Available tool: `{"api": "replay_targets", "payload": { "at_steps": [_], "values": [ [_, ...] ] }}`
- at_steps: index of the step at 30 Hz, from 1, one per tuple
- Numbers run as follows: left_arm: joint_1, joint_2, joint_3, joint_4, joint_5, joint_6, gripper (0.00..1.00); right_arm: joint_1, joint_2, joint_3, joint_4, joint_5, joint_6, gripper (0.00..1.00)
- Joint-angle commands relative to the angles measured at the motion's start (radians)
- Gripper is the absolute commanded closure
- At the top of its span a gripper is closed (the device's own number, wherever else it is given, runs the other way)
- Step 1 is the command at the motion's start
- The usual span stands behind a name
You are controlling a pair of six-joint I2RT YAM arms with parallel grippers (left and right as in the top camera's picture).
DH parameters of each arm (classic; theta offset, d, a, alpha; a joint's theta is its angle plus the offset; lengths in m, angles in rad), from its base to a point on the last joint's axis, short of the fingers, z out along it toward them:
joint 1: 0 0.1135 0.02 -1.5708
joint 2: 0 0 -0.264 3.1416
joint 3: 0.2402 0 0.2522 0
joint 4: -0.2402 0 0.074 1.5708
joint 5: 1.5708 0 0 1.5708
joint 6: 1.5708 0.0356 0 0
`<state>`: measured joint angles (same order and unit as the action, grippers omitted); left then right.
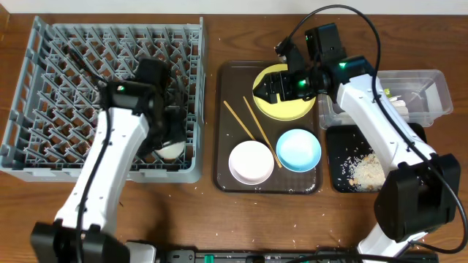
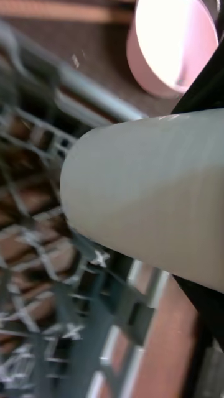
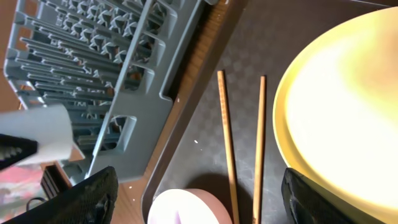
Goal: Sort waste into correct bins and load items into the dishwasher
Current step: 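Place white cup upside down in dish rack with left gripper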
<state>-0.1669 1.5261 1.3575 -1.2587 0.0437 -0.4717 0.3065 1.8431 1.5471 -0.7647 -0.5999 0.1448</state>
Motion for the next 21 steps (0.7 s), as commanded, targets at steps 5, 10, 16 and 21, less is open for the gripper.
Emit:
{"api": "replay_targets", "payload": {
  "at_steps": [5, 10, 16, 21],
  "values": [
    [-0.005, 0.048, -0.097, 0.064, -0.026, -0.054, 0.71, 0.016, 0.010, -0.005, -0.008, 0.017, -0.027, 0.19],
    [-0.005, 0.049, -0.117, 0.095, -0.026, -0.054, 0.55, 0.016, 0.010, -0.005, -0.011, 0.017, -0.027, 0.19],
    [-0.005, 0.049, -0.117, 0.105, -0.026, -0.054, 0.24, 0.016, 0.010, -0.005, -0.015, 0.017, -0.027, 0.19],
    [-0.005, 0.049, -0.117, 0.105, -0.026, -0.054, 0.18, 0.016, 0.010, -0.005, -0.017, 0.017, -0.028, 0.19]
  ]
}}
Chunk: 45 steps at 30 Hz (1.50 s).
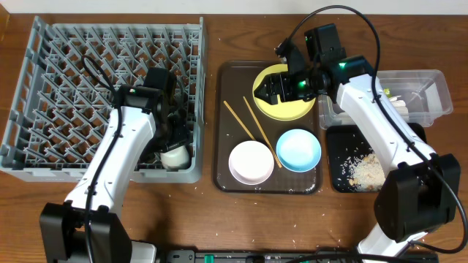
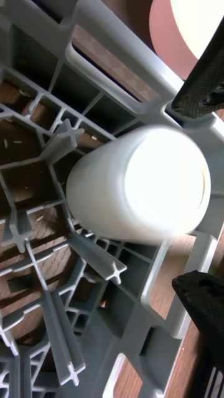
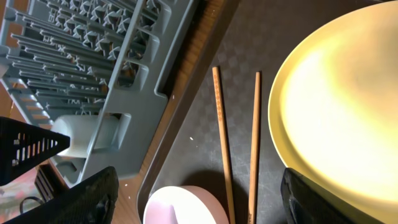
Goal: Sort waste into correct bins and load items into the dishwasher
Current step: 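Place white cup upside down in dish rack with left gripper, then reach left gripper to pink bowl and grasp its rim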
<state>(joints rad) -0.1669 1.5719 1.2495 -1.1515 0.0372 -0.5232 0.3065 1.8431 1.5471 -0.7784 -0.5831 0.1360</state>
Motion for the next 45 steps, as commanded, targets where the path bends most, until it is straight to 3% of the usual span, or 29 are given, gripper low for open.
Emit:
{"api": "replay_targets", "payload": {
  "at_steps": [1, 4, 8, 12, 18, 29, 32, 36, 39, 42, 43, 45],
  "values": [
    [-0.005, 0.003, -0.009, -0.003, -0.019, -0.002, 0.18, 0.016, 0.010, -0.005, -0.004, 0.000, -0.021, 0.19],
    [-0.005, 0.003, 0.006, -0.003, -0.002, 0.017, 0.18, 0.016, 0.010, -0.005, 0.000, 0.003, -0.022, 0.19],
    [-0.018, -0.005, 0.076, 0.000, 0.132, 0.124, 0.18, 0.006, 0.000, 0.010, -0.006, 0.003, -0.021, 0.20],
    [-0.108, -0.018, 0.098, 0.075, 0.215, 0.172, 0.18, -0.034, -0.066, 0.026, -0.027, 0.005, -0.021, 0.20],
    [-0.318, 0.040, 0.096, 0.229, 0.203, 0.172, 0.18, -0.105, -0.220, 0.026, -0.098, 0.141, -0.016, 0.20],
    [-0.407, 0.318, 0.096, 0.272, 0.154, 0.243, 0.20, -0.102, -0.243, 0.026, -0.127, 0.184, -0.010, 0.19],
    [-0.420, 0.354, 0.096, 0.288, 0.153, 0.259, 0.30, -0.103, -0.243, 0.025, -0.127, 0.191, -0.010, 0.19],
    [-0.422, 0.405, 0.095, 0.307, 0.153, 0.261, 0.37, -0.102, -0.242, 0.025, -0.126, 0.192, -0.010, 0.19],
    [-0.422, 0.439, 0.095, 0.312, 0.154, 0.261, 0.59, -0.102, -0.242, 0.025, -0.126, 0.195, -0.010, 0.19],
    [-0.422, 0.444, 0.095, 0.312, 0.154, 0.261, 0.73, -0.103, -0.242, 0.025, -0.126, 0.195, -0.010, 0.19],
    [-0.422, 0.444, 0.095, 0.311, 0.154, 0.261, 0.86, -0.103, -0.242, 0.025, -0.126, 0.195, -0.010, 0.19],
    [-0.422, 0.444, 0.095, 0.305, 0.154, 0.261, 0.92, -0.102, -0.242, 0.025, -0.124, 0.195, -0.010, 0.19]
  ]
}}
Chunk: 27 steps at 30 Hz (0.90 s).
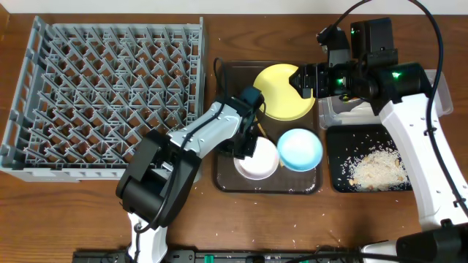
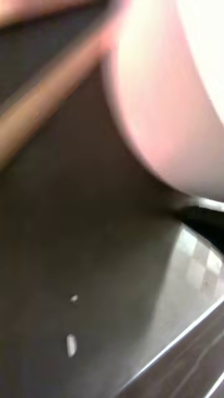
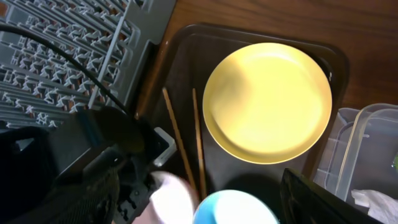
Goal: Sort waste into correct bins and load items into the dishwasher
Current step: 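Reach left gripper to pink bowl and grasp its rim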
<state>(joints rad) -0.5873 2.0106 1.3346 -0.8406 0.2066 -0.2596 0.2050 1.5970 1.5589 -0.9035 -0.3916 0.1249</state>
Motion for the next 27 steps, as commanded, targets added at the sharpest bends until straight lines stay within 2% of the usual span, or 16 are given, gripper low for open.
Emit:
{"api": "replay_targets", "payload": {
  "at_steps": [1, 5, 7, 8, 11, 19, 22, 23, 27],
  "values": [
    [0.000, -0.002, 0.010, -0.014, -0.016, -0.003, 0.92, -0.001, 0.004, 0.013, 0.001, 0.003, 0.001, 0.19],
    [0.011, -0.056, 0.013, -0.037, -0.016, -0.003, 0.93, -0.001, 0.004, 0.013, 0.002, 0.003, 0.001, 0.18],
    [0.029, -0.138, 0.013, -0.045, -0.019, -0.003, 0.93, -0.001, 0.004, 0.013, 0.002, 0.003, 0.001, 0.10],
    [0.039, -0.187, 0.013, -0.045, -0.037, -0.003, 0.93, -0.001, 0.004, 0.013, 0.002, 0.003, 0.001, 0.01],
    [0.051, -0.275, 0.013, -0.051, -0.101, -0.003, 0.93, -0.001, 0.004, 0.013, -0.001, 0.003, 0.001, 0.01],
    [0.077, -0.503, 0.013, -0.054, -0.410, -0.003, 0.93, -0.001, 0.004, 0.013, -0.009, 0.003, 0.001, 0.01],
    [0.076, -0.516, 0.012, -0.051, -0.365, -0.004, 0.92, -0.001, 0.004, 0.013, -0.009, 0.003, 0.001, 0.01],
    [0.076, -0.509, 0.011, -0.044, -0.276, -0.008, 0.85, -0.001, 0.004, 0.013, -0.009, 0.003, 0.001, 0.01],
    [0.076, -0.461, 0.010, -0.028, -0.087, -0.020, 0.57, -0.001, 0.004, 0.013, -0.009, 0.003, 0.001, 0.01]
  ]
}}
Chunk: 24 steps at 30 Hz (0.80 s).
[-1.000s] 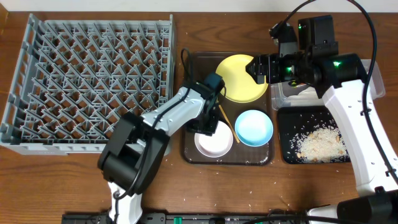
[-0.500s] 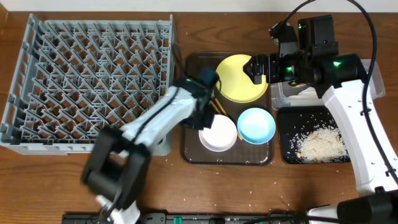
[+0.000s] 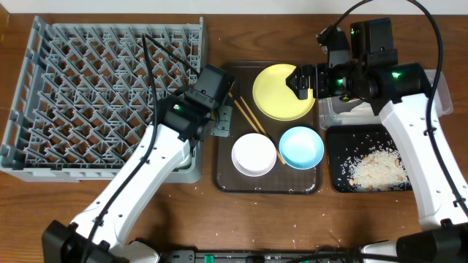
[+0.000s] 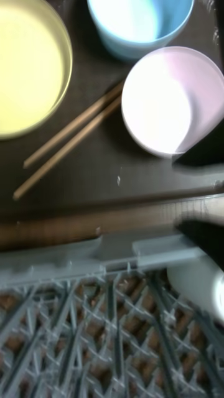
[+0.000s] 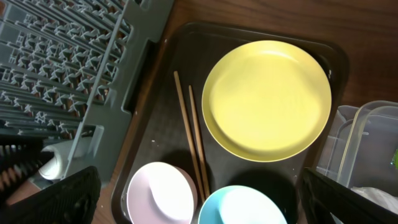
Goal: Sort waste into correct bins and load items into the dishwasher
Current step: 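Reach left gripper to pink bowl and grasp its rim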
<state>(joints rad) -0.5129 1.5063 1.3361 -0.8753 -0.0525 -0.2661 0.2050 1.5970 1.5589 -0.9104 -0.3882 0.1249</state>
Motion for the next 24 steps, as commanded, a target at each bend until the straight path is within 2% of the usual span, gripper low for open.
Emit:
{"api": "replay_targets", "payload": {
  "at_steps": [1, 8, 15, 17, 19, 20, 22, 24],
  "values": [
    [0.001, 0.056, 0.008, 0.007, 0.189, -0.024, 0.54, -0.001, 0.004, 0.013, -0.002, -0.001, 0.001, 0.01],
    [0.001, 0.229, 0.008, 0.011, 0.311, -0.031, 0.43, -0.001, 0.004, 0.013, -0.002, -0.001, 0.001, 0.01],
    [0.001, 0.438, 0.008, 0.040, 0.404, -0.031, 0.41, -0.001, 0.004, 0.013, -0.002, 0.000, 0.001, 0.01],
    [0.001, 0.473, 0.008, 0.044, 0.412, -0.031, 0.48, -0.001, 0.004, 0.013, -0.002, -0.001, 0.001, 0.01],
    [0.001, 0.496, 0.008, 0.047, 0.412, -0.031, 0.62, -0.001, 0.004, 0.013, -0.002, -0.001, 0.001, 0.01],
    [0.001, 0.505, 0.008, 0.047, 0.412, -0.031, 0.69, -0.001, 0.004, 0.013, -0.002, 0.000, 0.001, 0.01],
    [0.001, 0.510, 0.008, 0.048, 0.412, -0.031, 0.91, -0.001, 0.004, 0.013, -0.002, 0.000, 0.001, 0.01],
    [0.002, 0.510, 0.008, 0.048, 0.412, -0.031, 0.92, -0.001, 0.004, 0.013, -0.002, 0.000, 0.001, 0.01]
  ]
}}
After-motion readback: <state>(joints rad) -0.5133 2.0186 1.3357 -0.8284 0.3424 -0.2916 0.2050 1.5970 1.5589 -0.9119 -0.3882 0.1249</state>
